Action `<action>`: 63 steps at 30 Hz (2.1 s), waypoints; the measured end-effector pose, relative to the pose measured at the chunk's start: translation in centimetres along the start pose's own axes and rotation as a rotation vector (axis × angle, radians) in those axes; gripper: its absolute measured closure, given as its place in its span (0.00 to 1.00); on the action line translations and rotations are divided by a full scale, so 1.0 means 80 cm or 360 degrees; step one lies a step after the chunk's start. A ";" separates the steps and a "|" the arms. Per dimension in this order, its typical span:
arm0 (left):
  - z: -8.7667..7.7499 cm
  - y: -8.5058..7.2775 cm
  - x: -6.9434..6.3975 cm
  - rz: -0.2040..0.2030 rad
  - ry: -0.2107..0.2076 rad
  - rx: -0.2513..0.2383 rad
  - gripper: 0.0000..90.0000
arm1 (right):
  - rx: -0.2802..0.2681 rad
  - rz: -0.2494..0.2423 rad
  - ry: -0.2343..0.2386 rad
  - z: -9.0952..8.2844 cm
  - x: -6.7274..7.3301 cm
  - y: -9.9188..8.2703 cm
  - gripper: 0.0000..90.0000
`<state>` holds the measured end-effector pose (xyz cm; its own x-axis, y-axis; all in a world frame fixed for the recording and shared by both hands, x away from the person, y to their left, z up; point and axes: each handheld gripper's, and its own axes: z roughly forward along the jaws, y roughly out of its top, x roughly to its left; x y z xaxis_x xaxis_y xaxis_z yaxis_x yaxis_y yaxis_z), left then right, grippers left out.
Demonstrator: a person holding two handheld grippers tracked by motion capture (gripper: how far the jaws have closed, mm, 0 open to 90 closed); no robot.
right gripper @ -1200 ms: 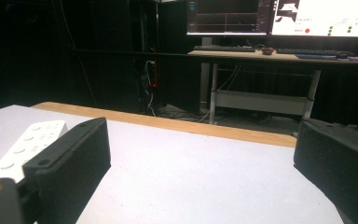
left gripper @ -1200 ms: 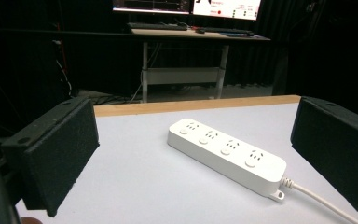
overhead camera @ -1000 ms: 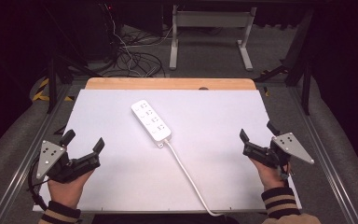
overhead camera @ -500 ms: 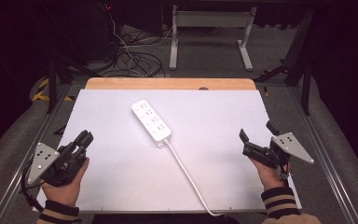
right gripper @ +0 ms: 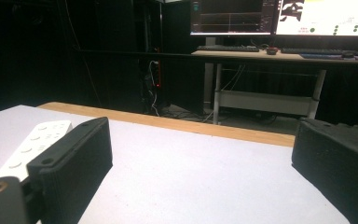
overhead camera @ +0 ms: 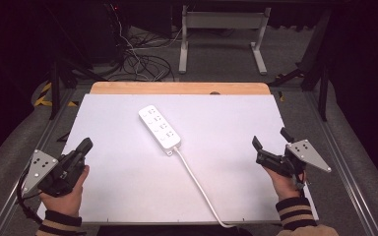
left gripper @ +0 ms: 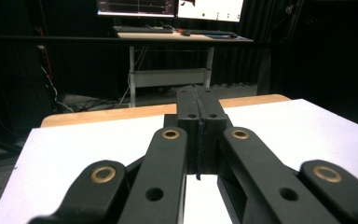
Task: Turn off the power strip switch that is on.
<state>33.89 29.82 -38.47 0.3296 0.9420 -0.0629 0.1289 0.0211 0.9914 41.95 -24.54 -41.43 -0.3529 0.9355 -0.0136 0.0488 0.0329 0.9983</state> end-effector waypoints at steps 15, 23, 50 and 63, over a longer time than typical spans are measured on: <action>0.015 0.029 0.001 0.0019 0.0014 -0.0015 1.00 | 0.0016 0.0013 -0.0015 -0.003 -0.001 0.000 0.06; 0.037 0.051 -0.010 0.0037 -0.0064 0.0007 1.00 | 0.0021 0.0021 -0.0013 -0.003 -0.001 0.000 0.06; 0.189 0.056 -0.112 0.0253 -0.0297 0.0479 1.00 | 0.0034 0.0019 0.0009 -0.002 -0.002 -0.001 0.07; 0.270 -0.023 -0.112 0.0267 -0.0210 0.1106 1.00 | 0.0053 0.0019 0.0035 -0.001 0.000 -0.001 0.08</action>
<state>50.87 14.09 -42.18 0.5016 0.8647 0.0268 0.6167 -0.3791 0.6899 41.86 -24.57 -41.51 -0.3724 0.9281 -0.0001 0.0843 0.0339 0.9959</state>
